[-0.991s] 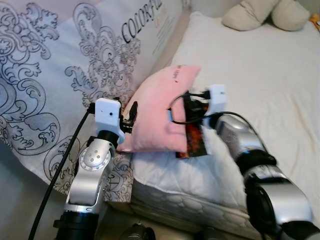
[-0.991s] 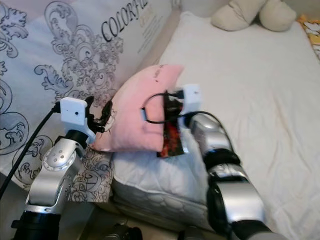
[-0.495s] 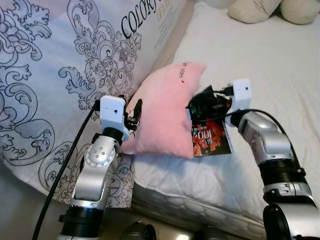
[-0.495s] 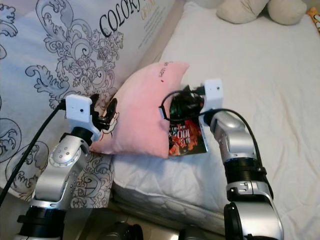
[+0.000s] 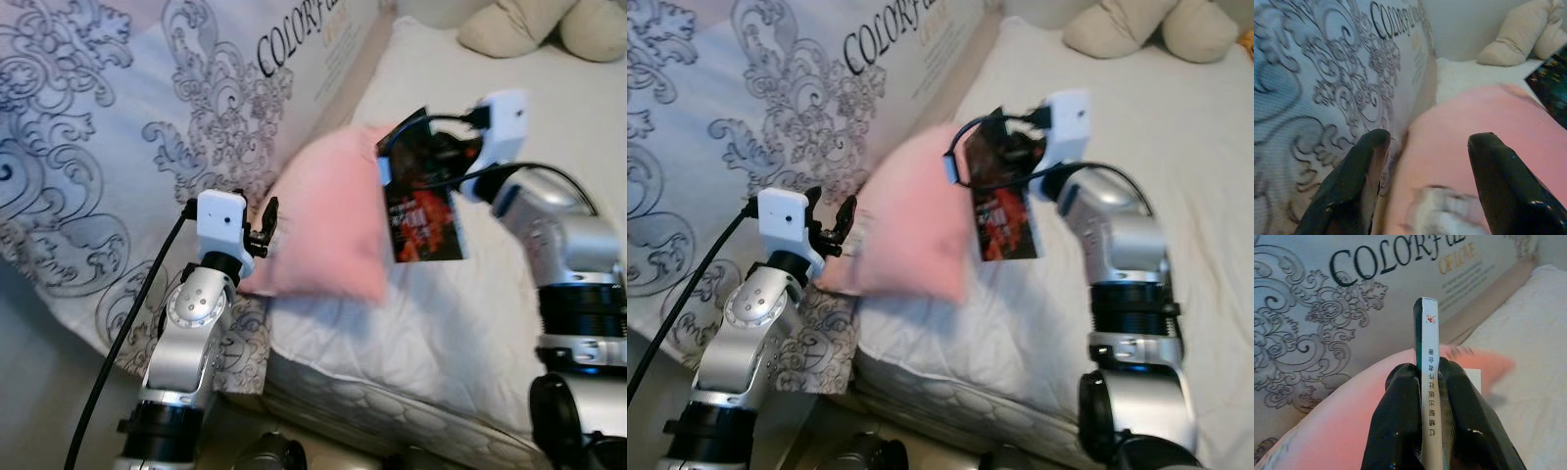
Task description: Clean up the room
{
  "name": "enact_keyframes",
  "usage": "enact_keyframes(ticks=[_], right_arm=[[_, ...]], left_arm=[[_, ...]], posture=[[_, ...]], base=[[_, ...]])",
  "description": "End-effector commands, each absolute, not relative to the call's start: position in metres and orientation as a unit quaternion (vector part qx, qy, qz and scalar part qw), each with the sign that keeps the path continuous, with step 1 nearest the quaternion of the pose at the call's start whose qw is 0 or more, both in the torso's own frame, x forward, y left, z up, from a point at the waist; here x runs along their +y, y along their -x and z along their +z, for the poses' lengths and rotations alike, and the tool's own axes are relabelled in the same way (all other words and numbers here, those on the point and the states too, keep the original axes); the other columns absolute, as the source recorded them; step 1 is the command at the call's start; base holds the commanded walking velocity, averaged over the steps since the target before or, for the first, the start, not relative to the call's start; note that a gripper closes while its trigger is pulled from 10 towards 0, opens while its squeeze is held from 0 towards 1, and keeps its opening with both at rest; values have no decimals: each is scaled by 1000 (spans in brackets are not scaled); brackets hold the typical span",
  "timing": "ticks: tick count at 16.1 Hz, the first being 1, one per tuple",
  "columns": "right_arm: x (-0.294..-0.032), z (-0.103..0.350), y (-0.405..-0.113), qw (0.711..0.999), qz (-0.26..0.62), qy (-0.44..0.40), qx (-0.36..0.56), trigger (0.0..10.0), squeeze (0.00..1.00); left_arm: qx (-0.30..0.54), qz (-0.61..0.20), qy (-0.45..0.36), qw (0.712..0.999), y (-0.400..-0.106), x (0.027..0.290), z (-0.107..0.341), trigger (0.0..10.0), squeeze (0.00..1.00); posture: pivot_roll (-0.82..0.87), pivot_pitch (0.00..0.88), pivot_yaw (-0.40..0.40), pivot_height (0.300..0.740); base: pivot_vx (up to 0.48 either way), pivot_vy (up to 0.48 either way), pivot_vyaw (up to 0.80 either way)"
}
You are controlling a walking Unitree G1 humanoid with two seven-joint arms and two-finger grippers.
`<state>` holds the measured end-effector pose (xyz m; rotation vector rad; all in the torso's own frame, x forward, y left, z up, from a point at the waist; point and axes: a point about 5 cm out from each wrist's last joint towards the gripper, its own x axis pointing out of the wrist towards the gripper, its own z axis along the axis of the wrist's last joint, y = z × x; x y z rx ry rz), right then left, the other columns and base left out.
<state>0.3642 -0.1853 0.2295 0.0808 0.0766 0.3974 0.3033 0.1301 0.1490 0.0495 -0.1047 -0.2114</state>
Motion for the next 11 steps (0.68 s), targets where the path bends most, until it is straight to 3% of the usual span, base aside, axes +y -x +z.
enact_keyframes(ticks=[1, 3, 7, 11], right_arm=[[-190, 260, -363, 980, 195, -37, -9, 0, 0], [-195, 272, -363, 976, 197, -88, -22, 0, 0], [-149, 262, -376, 919, 285, -272, -13, 0, 0], [-173, 208, -390, 920, 190, -341, 19, 0, 0]], left_arm=[[-58, -104, -25, 993, -307, 131, 152, 10000, 0], [-58, -112, -24, 992, -308, 128, 151, 10000, 0], [-57, -131, -26, 989, -310, 121, 151, 10000, 0], [-57, -131, -34, 989, -311, 126, 152, 10000, 0]], posture=[[-56, 0, 91, 740], [-68, 0, 99, 740], [-65, 0, 112, 740], [-36, 5, 115, 740]], base=[[0, 0, 0], [0, 0, 0], [0, 0, 0], [0, 0, 0]])
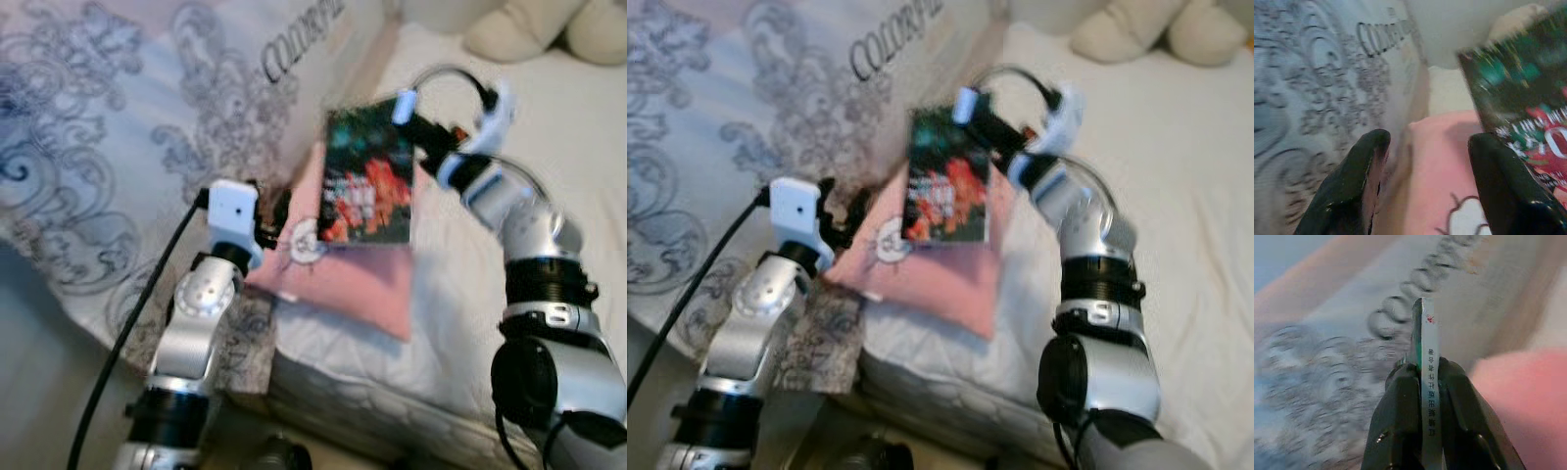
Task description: Clean up the room
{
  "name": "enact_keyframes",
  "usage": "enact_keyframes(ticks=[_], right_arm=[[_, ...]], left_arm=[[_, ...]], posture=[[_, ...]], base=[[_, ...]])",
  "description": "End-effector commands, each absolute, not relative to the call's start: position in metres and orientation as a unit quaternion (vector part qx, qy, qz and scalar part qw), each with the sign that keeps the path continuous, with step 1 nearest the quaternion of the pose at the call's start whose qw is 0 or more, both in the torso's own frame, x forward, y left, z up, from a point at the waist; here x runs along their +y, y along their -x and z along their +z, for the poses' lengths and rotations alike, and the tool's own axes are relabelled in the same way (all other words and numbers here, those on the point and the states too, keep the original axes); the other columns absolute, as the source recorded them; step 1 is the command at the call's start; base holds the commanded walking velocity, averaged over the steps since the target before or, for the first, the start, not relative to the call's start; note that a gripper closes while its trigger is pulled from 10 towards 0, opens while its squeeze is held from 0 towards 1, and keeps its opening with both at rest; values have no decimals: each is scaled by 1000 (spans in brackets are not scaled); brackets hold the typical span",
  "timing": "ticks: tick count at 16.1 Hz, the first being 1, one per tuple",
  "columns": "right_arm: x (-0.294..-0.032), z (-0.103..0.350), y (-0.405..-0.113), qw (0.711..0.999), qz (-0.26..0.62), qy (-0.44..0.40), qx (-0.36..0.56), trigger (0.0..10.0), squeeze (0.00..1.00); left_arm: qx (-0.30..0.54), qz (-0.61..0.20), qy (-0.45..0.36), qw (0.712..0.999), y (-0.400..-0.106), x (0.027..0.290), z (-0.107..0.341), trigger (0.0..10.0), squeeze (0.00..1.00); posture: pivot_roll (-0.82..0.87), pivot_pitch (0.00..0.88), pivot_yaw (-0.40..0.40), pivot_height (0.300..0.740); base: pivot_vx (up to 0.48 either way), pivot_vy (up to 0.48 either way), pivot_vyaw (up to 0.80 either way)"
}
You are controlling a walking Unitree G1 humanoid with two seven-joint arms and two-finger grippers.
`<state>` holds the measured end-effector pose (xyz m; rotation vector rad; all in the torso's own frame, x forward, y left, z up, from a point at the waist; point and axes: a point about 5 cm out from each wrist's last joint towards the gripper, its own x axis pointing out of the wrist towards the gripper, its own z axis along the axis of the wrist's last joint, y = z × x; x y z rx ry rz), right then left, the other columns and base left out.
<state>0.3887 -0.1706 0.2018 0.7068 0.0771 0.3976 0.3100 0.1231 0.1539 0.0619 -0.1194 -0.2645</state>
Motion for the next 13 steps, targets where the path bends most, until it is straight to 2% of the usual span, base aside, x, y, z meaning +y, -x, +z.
enact_keyframes(ticks=[1, 2, 3, 5, 7, 8, 10, 13], right_arm=[[-182, 192, -389, 923, 155, -351, 29, 0, 0], [-187, 185, -388, 925, 140, -352, 35, 0, 0], [-205, 169, -382, 930, 98, -352, 42, 0, 0], [-227, 166, -376, 936, 60, -346, 31, 0, 0], [-236, 172, -374, 941, 51, -334, 18, 0, 0], [-242, 182, -372, 945, 50, -323, 4, 0, 0], [-269, 229, -364, 953, 38, -294, -65, 0, 0], [-274, 274, -355, 952, 60, -274, -124, 0, 0]], left_arm=[[-58, -131, -37, 989, -310, 127, 153, 10000, 0], [-58, -131, -39, 989, -310, 128, 153, 10000, 0], [-58, -130, -43, 989, -309, 131, 154, 10000, 0], [-57, -130, -44, 989, -308, 132, 153, 10000, 0], [-57, -131, -44, 989, -308, 131, 153, 10000, 0], [-57, -132, -44, 989, -308, 131, 152, 10000, 0], [-57, -134, -42, 988, -309, 129, 151, 10000, 0], [-55, -138, -36, 988, -310, 124, 148, 10000, 0]], posture=[[-26, 9, 115, 740], [-24, 8, 114, 740], [-20, 9, 115, 740], [-32, 8, 116, 740], [-37, 6, 115, 740], [-43, 4, 114, 740], [-64, 0, 109, 740], [-92, 0, 98, 740]], base=[[0, 0, 0], [0, 0, 0], [0, 0, 0], [0, 0, 0], [0, 0, 0], [0, 0, 0], [0, 0, 0], [0, 0, 0]])
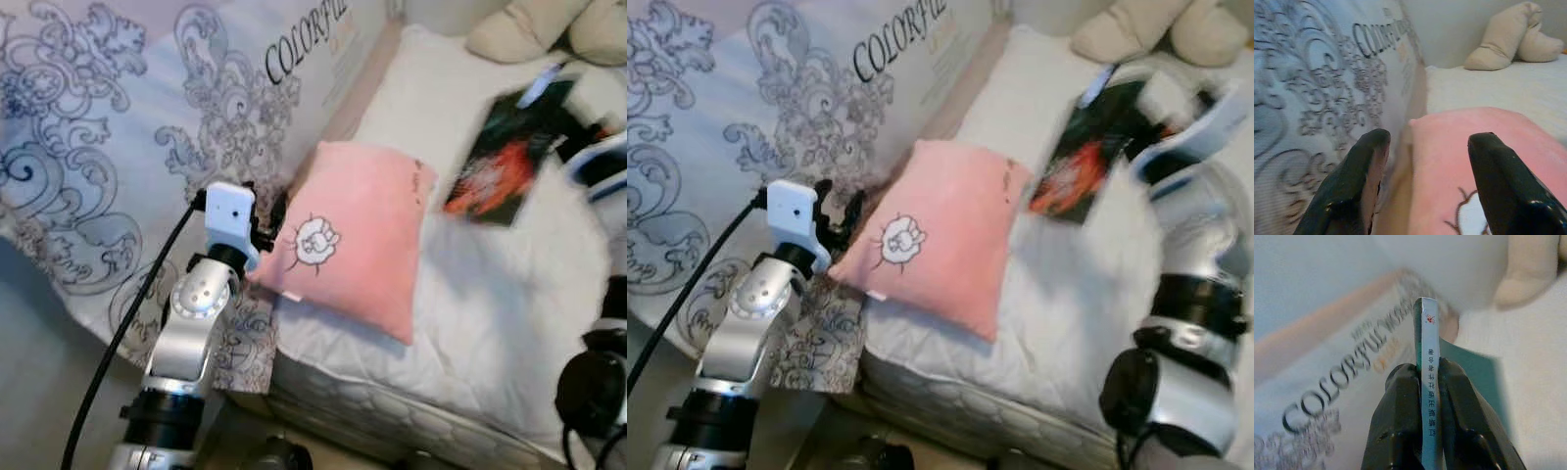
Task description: Clean up the room
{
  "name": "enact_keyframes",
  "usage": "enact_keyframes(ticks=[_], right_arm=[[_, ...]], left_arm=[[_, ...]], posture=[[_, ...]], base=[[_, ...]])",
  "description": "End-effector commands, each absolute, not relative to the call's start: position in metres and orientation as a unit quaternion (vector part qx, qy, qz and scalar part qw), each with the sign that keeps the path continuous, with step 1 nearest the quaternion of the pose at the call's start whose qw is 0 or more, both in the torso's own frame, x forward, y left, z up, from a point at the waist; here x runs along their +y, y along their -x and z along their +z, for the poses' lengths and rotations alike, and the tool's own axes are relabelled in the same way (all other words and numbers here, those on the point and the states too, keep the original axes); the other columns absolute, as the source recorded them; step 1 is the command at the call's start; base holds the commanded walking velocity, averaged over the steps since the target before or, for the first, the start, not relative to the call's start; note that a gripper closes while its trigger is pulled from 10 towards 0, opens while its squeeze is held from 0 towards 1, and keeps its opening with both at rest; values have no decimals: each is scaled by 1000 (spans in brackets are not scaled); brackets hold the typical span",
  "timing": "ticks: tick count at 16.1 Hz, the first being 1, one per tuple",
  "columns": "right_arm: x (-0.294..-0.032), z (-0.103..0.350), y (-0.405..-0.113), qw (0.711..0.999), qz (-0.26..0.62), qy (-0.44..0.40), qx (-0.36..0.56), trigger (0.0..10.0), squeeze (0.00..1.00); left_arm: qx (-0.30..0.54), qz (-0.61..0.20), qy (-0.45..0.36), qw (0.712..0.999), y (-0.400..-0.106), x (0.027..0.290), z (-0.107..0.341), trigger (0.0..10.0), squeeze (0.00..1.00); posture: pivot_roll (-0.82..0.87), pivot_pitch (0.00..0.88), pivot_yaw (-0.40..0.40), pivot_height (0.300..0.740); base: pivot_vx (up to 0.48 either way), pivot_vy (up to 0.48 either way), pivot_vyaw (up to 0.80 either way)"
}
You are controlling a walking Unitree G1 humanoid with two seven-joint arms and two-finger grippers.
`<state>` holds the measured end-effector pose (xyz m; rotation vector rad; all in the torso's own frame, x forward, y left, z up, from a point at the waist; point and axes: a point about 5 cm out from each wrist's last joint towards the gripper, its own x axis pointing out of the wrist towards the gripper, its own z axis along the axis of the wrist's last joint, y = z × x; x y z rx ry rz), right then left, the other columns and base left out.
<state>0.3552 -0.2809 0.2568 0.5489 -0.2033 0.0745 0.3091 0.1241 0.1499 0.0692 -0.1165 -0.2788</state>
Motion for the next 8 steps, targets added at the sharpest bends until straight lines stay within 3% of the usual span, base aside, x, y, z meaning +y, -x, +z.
enact_keyframes(ticks=[1, 3, 8], right_arm=[[-273, 277, -354, 952, 66, -272, -126, 0, 0], [-271, 280, -351, 951, 80, -272, -120, 0, 0], [-266, 229, -354, 949, 51, -311, -19, 0, 0]], left_arm=[[-55, -139, -35, 988, -310, 123, 148, 10000, 0], [-55, -139, -33, 988, -310, 122, 147, 10000, 0], [-41, -140, -30, 989, -305, 123, 141, 10000, 0]], posture=[[-92, 0, 98, 740], [-97, 0, 88, 740], [-69, 0, 84, 740]], base=[[0, 0, 0], [0, 0, 0], [0, 0, 0]])
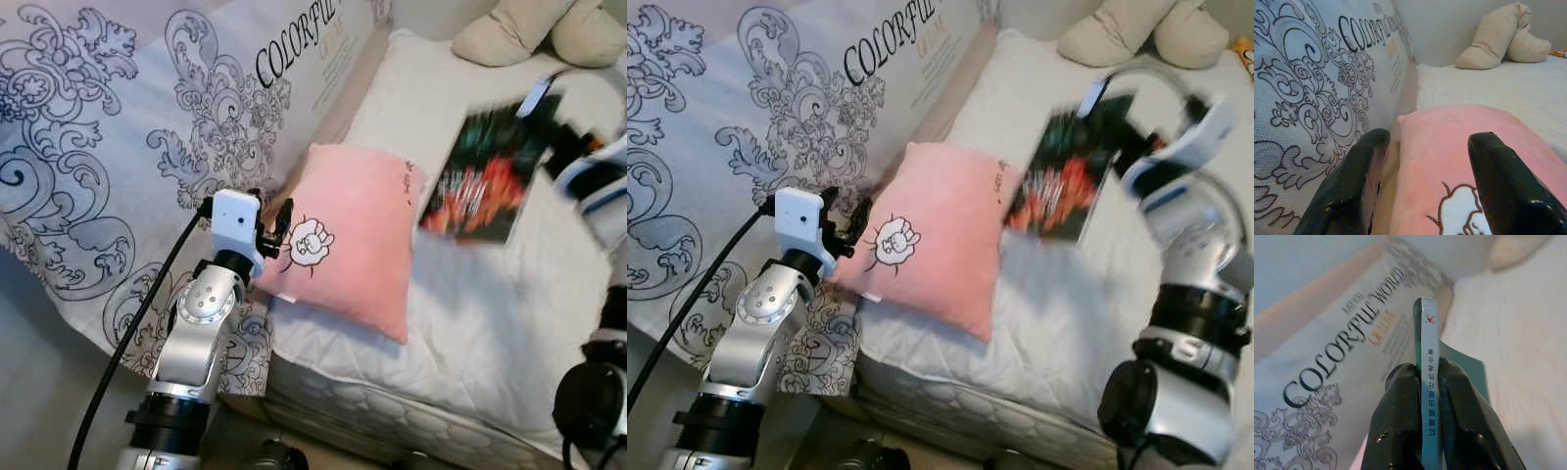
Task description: Clean up the room
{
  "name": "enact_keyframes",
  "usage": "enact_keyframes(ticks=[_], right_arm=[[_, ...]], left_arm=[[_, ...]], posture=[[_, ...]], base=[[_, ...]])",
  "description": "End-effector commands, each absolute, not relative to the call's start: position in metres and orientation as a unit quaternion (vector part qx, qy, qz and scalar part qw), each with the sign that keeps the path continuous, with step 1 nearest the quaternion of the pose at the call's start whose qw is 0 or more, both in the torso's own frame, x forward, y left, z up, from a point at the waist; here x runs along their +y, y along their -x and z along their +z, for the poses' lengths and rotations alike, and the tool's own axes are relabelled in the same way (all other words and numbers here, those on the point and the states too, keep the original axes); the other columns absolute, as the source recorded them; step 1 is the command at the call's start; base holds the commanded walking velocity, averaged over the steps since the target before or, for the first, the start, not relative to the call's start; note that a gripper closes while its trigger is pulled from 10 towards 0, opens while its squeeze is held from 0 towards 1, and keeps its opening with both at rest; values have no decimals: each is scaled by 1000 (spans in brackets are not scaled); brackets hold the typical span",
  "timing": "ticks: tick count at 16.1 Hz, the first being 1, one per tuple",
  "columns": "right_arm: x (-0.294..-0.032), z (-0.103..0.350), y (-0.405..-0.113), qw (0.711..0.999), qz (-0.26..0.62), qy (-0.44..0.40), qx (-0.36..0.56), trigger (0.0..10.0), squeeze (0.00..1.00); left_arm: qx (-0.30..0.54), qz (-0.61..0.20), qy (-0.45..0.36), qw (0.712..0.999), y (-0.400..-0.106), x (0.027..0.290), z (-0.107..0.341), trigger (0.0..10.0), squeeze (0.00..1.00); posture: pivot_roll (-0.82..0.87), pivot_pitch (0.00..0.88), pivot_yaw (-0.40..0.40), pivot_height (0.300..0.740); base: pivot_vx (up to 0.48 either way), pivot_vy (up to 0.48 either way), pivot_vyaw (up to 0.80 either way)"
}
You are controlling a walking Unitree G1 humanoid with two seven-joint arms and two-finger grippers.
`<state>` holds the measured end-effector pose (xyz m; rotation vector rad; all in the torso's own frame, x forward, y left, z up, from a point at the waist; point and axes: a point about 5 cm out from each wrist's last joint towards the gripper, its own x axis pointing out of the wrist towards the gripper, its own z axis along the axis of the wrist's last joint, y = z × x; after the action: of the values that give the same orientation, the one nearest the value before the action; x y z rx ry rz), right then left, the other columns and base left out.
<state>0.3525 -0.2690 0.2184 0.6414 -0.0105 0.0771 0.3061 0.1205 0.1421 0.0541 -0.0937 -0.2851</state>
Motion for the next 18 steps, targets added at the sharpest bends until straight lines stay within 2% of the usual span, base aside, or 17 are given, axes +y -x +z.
enact_keyframes(ticks=[1, 5, 9, 11, 14, 16, 18], right_arm=[[-258, 222, -352, 949, 55, -309, 1, 0, 0], [-258, 215, -342, 959, 45, -277, 39, 0, 0], [-261, 218, -332, 970, 28, -228, 77, 0, 0], [-263, 215, -330, 981, 10, -170, 90, 0, 0], [-250, 182, -330, 989, 14, -53, 136, 0, 0], [-248, 138, -329, 982, 2, 13, 188, 0, 0], [-243, 108, -329, 977, -2, -17, 211, 0, 0]], left_arm=[[-36, -137, -31, 989, -304, 126, 139, 10000, 0], [-27, -136, -25, 990, -301, 127, 136, 10000, 0], [5, -134, 19, 991, -302, 126, 129, 10000, 0], [8, -141, 17, 990, -303, 124, 130, 10000, 0], [-14, -183, -21, 983, -300, 108, 136, 10000, 0], [-13, -206, -44, 978, -299, 100, 135, 10000, 0], [-29, -221, -71, 972, -299, 95, 139, 10000, 0]], posture=[[-63, 0, 86, 740], [-71, 7, 87, 740], [-85, 16, 90, 740], [-90, 15, 89, 740], [-84, 14, 92, 740], [-79, 13, 93, 740], [-78, 13, 97, 740]], base=[[0, 0, 0], [0, 0, 0], [0, 0, 0], [0, 0, 0], [0, 0, 0], [0, 0, 0], [0, 0, 0]])
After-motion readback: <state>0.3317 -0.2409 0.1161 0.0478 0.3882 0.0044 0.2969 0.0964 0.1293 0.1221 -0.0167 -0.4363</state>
